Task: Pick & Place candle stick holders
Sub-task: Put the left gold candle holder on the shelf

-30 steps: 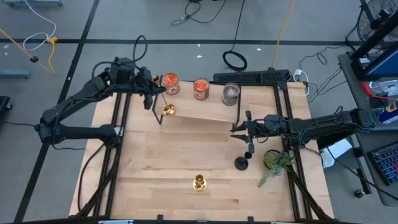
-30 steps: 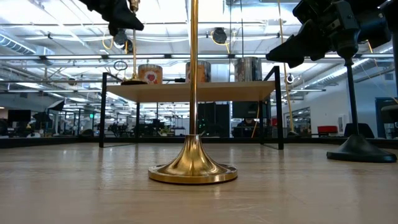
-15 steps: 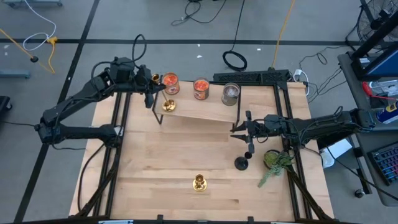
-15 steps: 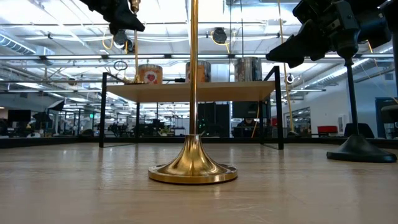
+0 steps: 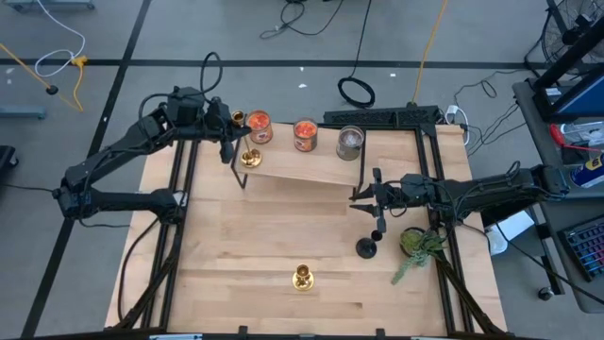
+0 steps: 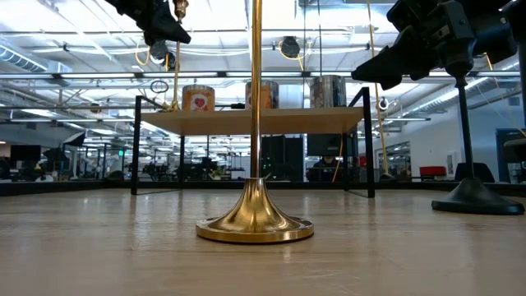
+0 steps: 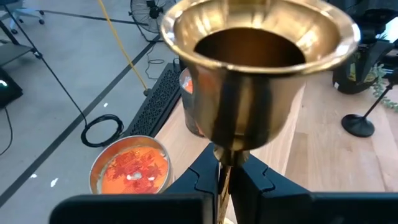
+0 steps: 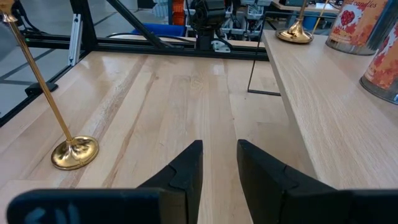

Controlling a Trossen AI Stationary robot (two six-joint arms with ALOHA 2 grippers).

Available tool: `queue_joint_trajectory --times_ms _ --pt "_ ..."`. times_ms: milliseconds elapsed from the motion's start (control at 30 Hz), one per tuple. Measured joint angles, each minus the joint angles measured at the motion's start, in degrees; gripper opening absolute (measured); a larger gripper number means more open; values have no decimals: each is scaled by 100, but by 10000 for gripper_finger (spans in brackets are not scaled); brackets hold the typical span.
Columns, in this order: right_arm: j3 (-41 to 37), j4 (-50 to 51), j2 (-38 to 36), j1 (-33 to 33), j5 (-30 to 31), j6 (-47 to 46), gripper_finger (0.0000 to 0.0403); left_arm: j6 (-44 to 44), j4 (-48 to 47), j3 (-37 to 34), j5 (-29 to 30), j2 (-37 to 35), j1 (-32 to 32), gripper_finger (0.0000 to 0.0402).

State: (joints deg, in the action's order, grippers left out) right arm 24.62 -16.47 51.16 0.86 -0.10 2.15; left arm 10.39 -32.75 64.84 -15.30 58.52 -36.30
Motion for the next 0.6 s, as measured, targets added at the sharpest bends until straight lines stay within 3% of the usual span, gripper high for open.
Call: queue_joint_trajectory --times_ms 600 --pt "0 2 0 0 0 2 95 -15 14 -2 41 -2 1 37"
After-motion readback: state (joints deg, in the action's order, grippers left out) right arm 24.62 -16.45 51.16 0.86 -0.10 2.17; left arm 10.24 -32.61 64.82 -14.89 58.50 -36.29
